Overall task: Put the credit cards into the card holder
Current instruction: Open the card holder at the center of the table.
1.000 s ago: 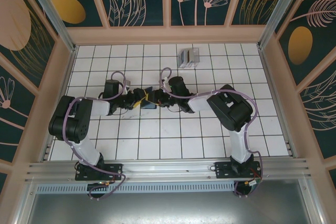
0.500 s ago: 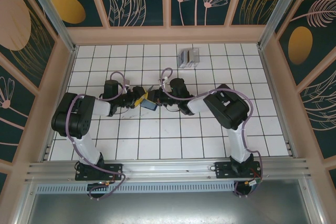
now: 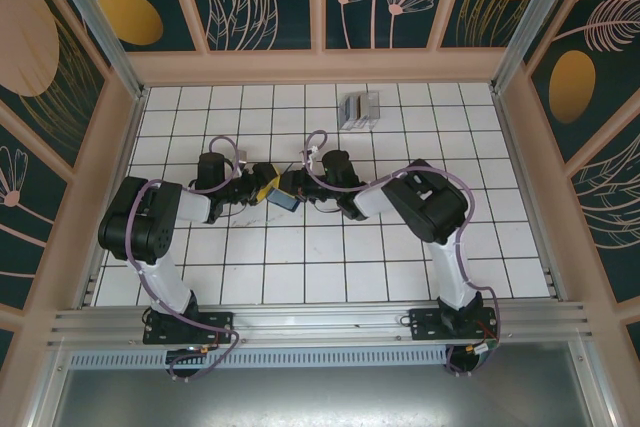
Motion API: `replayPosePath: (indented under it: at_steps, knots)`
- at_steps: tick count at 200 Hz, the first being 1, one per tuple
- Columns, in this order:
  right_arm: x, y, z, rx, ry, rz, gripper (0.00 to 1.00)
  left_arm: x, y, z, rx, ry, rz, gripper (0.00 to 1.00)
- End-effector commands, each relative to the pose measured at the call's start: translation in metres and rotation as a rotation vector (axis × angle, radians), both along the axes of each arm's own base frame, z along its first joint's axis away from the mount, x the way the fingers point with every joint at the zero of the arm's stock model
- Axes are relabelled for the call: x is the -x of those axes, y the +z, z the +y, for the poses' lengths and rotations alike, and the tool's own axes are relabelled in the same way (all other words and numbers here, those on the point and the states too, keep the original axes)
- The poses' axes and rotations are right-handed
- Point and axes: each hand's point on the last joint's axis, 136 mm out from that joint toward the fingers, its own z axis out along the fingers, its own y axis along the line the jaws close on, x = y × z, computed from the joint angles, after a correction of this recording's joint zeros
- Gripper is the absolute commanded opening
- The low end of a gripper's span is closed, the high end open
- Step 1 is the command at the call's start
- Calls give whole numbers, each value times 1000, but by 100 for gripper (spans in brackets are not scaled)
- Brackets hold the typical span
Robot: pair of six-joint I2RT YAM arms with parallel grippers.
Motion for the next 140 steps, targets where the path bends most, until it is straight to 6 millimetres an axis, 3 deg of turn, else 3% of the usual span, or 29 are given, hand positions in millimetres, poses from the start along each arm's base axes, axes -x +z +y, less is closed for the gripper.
replayPosePath:
  at_steps: [1,53,140]
  knots:
    - [-13,9,6,-34,-19,-43,26,12,2,-9,32,-70,-17,73]
    - [-31,3,-1,-34,-78,-7,26,14,9,-9,35,-72,-53,71]
    - [-52,0,-17,-51,-137,80,17,17,8,-9,77,-73,-77,69]
